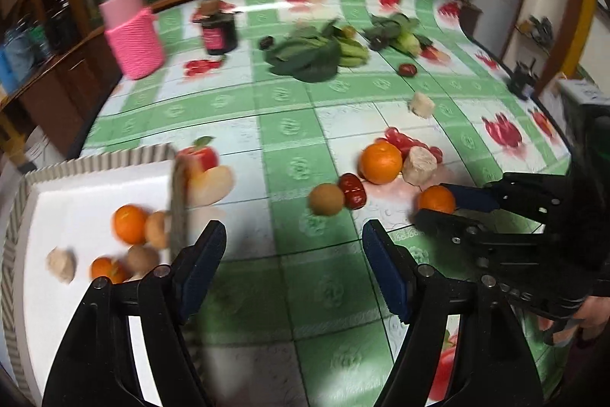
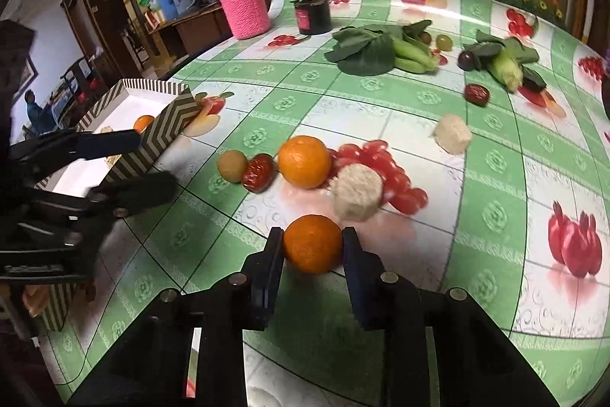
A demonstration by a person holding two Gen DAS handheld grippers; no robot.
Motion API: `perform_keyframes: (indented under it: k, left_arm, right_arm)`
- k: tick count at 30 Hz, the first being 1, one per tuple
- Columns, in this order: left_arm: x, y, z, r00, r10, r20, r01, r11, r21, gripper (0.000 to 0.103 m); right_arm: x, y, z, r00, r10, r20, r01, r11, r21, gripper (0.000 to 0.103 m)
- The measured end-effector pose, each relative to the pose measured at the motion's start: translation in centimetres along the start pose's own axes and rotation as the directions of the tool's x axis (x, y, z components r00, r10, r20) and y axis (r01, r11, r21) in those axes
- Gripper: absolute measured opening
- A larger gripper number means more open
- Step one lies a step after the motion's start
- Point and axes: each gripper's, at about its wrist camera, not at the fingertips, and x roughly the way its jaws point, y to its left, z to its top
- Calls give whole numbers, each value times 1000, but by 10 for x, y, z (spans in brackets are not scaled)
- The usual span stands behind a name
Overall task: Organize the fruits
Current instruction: 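Grasp an orange with the right gripper while the left gripper grasps a brown fruit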
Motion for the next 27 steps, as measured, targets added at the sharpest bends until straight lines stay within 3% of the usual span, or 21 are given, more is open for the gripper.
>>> perform_keyframes:
  k: [5,11,16,18,27]
  left_arm:
    - [21,-9,6,999,-23,-43,26,998,66,69]
    - [41,-8,11,995,-43,-94,49,996,69,39]
    - [45,-10,14,994,-64,-86,70,995,69,30]
    - [45,-10,14,995,-64,-80,70,995,75,22]
    - [27,1,5,997,-51,-61,52,998,27,22]
  right_arm:
    - [-3,-6,-2,1000,24,2,-24,1000,18,31]
    - [-4,-10,-2,999,50,5,-51,998,28,31]
    - [-3,-12,-3,998,62,7,-62,998,33,31]
    - [-3,-12,-3,998,61,6,-61,998,32,31]
    - [-9,-5,-3,998,56,13,-56,998,24,31]
